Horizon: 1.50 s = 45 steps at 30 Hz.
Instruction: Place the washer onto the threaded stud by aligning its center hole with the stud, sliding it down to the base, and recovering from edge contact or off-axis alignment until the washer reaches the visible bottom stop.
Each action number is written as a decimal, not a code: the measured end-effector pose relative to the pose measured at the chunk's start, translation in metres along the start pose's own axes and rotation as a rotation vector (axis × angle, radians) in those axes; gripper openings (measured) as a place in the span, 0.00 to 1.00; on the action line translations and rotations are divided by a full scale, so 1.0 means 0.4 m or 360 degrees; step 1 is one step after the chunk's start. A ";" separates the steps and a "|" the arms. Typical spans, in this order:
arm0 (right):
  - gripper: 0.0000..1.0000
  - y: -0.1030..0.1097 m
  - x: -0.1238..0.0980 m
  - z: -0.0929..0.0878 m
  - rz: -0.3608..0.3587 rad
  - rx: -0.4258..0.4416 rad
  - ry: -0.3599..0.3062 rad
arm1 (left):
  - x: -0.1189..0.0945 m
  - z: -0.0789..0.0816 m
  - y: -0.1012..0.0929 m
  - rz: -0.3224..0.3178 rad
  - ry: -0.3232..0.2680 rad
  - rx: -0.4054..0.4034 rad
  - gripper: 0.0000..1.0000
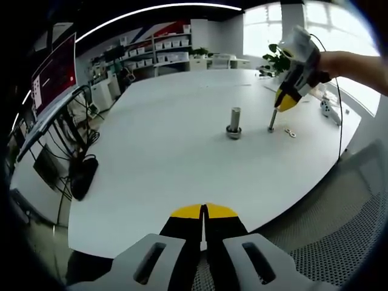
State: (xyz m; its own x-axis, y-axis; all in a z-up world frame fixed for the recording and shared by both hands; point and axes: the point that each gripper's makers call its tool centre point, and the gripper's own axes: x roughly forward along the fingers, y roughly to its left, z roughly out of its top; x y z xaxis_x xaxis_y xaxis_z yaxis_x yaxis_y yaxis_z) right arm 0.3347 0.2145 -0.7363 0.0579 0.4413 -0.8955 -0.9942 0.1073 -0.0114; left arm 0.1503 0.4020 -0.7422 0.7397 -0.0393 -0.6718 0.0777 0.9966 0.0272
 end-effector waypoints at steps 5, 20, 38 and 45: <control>0.14 0.002 0.009 -0.002 0.0008 -0.0011 0.0024 | 0.000 0.001 0.000 0.0001 -0.0003 -0.0003 0.00; 0.14 0.004 0.050 -0.022 0.0026 -0.0026 0.0098 | -0.001 0.002 0.000 0.0001 -0.0010 -0.0009 0.00; 0.14 0.012 0.110 -0.054 0.0042 -0.0080 0.0187 | -0.002 0.004 0.001 0.0001 -0.0016 -0.0025 0.00; 0.18 0.019 0.117 -0.061 0.0043 -0.0079 0.0202 | -0.001 0.002 0.003 0.0000 -0.0014 -0.0034 0.00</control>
State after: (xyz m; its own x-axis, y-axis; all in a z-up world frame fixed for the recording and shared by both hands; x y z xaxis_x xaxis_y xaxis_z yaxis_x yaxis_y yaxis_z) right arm 0.3278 0.2144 -0.7892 0.0222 0.3265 -0.9449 -0.9987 0.0511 -0.0059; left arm 0.1507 0.4031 -0.7413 0.7455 -0.0399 -0.6654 0.0635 0.9979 0.0114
